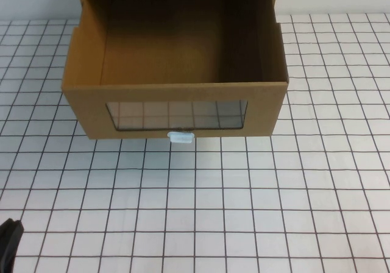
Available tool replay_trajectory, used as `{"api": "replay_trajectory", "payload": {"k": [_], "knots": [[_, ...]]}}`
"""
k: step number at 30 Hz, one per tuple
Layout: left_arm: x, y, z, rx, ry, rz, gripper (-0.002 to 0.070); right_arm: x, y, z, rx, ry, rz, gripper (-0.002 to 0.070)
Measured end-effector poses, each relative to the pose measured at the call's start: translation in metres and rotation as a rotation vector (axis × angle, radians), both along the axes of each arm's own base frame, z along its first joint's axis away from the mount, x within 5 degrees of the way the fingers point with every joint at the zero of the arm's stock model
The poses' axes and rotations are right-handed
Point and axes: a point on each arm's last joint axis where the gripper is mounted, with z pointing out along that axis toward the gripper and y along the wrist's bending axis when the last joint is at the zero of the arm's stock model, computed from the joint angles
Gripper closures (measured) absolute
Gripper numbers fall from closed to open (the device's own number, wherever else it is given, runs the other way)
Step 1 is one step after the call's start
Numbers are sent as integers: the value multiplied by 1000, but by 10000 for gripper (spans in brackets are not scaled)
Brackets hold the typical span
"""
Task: Open the shoe box
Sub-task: 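Pull the top drawer of the cardboard box fully open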
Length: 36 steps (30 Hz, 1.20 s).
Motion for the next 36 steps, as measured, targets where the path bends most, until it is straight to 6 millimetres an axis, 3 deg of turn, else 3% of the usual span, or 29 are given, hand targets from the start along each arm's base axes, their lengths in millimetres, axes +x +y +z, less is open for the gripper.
{"api": "replay_trajectory", "payload": {"k": [11, 23, 36], "knots": [[-11, 11, 10, 15, -162, 124, 677, 0, 0, 0, 0, 0, 0, 689], [-18, 13, -15, 100, 85, 118, 677, 0, 0, 0, 0, -2, 0, 690], [-18, 13, -16, 109, 103, 118, 677, 0, 0, 0, 2, -3, 0, 689]]}}
